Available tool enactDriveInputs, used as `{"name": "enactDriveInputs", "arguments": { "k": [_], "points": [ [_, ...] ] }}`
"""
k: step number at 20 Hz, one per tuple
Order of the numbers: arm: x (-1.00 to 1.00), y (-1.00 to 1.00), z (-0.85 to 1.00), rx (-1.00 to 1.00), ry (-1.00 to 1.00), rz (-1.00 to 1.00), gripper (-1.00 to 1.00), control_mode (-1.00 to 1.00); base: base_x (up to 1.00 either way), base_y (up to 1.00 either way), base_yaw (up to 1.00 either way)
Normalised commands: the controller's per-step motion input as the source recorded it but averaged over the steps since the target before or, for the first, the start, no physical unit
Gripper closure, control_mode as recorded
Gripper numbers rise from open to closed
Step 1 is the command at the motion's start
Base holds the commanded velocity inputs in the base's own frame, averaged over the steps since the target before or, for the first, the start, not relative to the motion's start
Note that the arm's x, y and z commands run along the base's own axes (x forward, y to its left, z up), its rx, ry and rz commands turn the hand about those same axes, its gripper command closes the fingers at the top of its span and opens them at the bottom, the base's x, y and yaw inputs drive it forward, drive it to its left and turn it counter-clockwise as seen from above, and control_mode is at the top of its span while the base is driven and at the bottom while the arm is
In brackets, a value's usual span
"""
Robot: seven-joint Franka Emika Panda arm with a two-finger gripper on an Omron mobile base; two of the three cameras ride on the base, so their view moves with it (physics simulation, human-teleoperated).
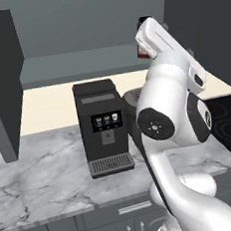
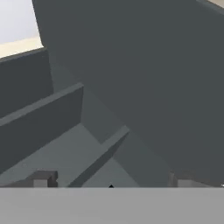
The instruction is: Collect the paprika, mayonnaise, and shaker from the cabinet and place them next to the stove.
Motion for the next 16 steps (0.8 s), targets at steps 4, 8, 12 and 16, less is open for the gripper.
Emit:
{"name": "enactDriveInputs", "arguments": {
  "k": [4,8,12,16],
  "points": [
    [0.22,-0.10,0.00,-0.36,0.37,0.04,-1.00,-1.00,0.00,0.00,0.00],
    [0.71,-0.03,-0.01,-0.18,0.53,0.04,-1.00,-1.00,0.00,0.00,0.00],
    [0.35,0.05,-0.20,-0.04,0.24,0.00,-1.00,-1.00,0.00,0.00,0.00],
    [0.37,0.05,-0.23,0.00,0.07,0.00,-1.00,-1.00,0.00,0.00,0.00]
  ]
}}
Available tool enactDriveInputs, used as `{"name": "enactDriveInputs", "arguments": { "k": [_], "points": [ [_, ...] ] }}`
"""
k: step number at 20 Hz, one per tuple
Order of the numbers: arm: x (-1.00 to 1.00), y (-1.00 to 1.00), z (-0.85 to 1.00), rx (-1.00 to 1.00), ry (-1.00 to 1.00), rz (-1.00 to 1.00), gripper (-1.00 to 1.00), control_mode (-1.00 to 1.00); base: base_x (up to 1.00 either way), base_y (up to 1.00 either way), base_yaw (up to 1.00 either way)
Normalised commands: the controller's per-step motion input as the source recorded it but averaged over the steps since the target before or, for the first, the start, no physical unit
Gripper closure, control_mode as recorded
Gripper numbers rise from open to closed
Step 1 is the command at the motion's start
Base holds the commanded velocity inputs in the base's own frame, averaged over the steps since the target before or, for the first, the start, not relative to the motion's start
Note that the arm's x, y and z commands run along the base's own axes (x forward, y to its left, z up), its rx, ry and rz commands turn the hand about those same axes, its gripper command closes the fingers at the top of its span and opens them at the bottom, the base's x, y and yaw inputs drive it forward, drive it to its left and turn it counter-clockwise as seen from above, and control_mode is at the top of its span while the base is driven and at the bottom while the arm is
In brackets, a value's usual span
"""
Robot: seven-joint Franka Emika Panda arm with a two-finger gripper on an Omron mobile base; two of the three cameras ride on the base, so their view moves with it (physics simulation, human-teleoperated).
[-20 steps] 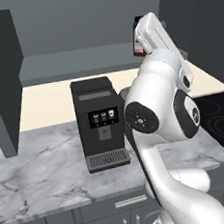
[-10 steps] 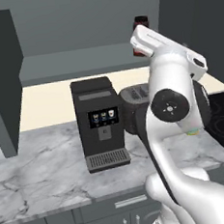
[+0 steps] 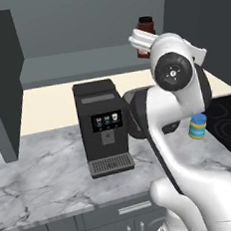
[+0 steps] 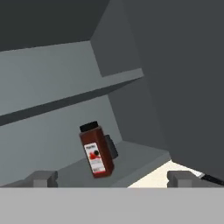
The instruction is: Collect the paprika, mayonnaise, and shaker from the cabinet and place them next to the stove.
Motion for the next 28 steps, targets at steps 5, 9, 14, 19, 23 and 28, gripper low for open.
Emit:
{"name": "enactDriveInputs", "arguments": {
  "k": [5,9,14,19,23,28],
  "points": [
    [0.70,0.00,-0.26,0.00,0.10,0.00,-1.00,-1.00,0.00,0.00,0.00],
    [0.59,0.01,-0.32,-0.09,0.04,0.01,-1.00,-1.00,0.00,0.00,0.00],
    [0.52,0.01,-0.04,-0.05,0.02,0.03,-1.00,-1.00,0.00,0.00,0.00],
    [0.21,0.00,0.02,-0.02,0.00,0.03,-1.00,-1.00,0.00,0.00,0.00],
    [0.02,0.00,0.00,0.00,0.00,0.00,-1.00,-1.00,0.00,0.00,0.00],
    [0.37,0.01,0.00,0.00,0.06,0.00,-1.00,-1.00,0.00,0.00,0.00]
  ]
}}
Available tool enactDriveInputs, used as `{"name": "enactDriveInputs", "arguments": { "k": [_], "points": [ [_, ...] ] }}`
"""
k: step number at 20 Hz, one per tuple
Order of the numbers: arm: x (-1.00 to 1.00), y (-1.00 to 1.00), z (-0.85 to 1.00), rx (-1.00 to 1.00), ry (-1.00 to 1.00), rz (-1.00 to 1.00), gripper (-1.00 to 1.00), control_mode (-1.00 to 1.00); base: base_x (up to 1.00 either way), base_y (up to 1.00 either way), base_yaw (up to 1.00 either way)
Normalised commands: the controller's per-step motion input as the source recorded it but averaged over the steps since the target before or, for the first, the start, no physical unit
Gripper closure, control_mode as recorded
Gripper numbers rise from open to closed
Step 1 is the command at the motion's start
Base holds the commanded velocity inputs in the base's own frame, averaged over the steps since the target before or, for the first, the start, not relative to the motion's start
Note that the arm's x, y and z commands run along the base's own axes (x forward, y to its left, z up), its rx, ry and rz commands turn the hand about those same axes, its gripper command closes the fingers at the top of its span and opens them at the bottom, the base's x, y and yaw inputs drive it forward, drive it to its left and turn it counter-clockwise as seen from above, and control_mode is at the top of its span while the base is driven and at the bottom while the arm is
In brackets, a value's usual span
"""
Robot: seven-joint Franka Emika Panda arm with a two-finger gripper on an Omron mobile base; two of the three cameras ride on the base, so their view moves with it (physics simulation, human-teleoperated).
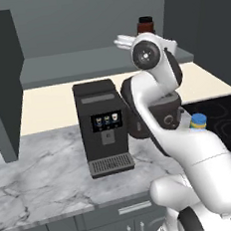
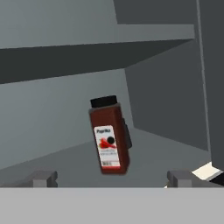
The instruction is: Collect the paprika, mayonnaise, and shaker from the cabinet and place them next to the stove.
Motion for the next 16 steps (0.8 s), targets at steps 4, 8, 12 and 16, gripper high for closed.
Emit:
{"name": "enactDriveInputs", "arguments": {
  "k": [4,8,12,16],
  "points": [
    [0.52,0.08,0.00,-0.01,0.10,0.01,-1.00,-1.00,0.00,0.00,0.00],
    [0.15,-0.05,0.03,0.00,0.04,0.00,-1.00,-1.00,0.00,0.00,0.00],
    [0.14,-0.05,0.01,0.00,0.05,0.00,-1.00,-1.00,0.00,0.00,0.00],
    [0.30,0.00,0.00,0.00,0.11,0.00,-1.00,-1.00,0.00,0.00,0.00]
  ]
}}
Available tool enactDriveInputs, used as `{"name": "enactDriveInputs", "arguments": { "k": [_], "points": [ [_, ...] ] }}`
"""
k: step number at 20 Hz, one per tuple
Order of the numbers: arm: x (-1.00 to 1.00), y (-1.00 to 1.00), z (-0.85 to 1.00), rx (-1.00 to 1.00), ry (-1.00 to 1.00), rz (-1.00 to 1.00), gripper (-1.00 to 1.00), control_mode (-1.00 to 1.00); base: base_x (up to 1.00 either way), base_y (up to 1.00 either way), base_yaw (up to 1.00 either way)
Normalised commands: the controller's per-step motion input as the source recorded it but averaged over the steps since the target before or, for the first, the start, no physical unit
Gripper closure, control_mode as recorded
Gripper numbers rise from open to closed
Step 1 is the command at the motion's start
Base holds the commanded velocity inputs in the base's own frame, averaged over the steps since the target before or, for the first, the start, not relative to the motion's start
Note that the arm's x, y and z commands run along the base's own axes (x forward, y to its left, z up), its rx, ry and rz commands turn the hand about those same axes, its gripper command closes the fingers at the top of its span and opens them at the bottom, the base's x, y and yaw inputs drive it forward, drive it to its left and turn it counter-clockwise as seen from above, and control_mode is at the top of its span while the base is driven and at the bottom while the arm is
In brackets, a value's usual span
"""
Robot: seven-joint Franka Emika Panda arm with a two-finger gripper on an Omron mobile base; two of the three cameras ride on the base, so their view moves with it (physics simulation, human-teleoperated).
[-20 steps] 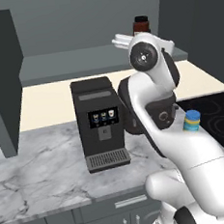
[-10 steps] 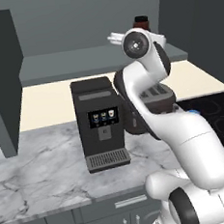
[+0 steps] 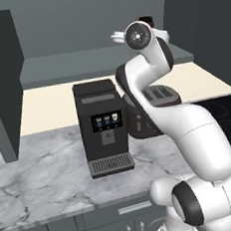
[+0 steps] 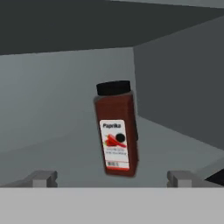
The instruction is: Collect the paprika, mayonnaise, and shaker from the cabinet and place them next to the stove.
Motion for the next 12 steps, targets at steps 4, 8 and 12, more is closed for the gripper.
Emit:
{"name": "enactDriveInputs", "arguments": {
  "k": [4,8,12],
  "points": [
    [0.25,0.00,0.00,0.00,0.11,-0.02,-1.00,-1.00,0.00,0.00,0.00],
    [0.19,-0.01,0.00,0.00,0.13,-0.05,-1.00,-1.00,0.00,0.00,0.00],
    [0.22,0.00,0.00,0.00,0.14,-0.09,-1.00,-1.00,0.00,0.00,0.00]
  ]
}}
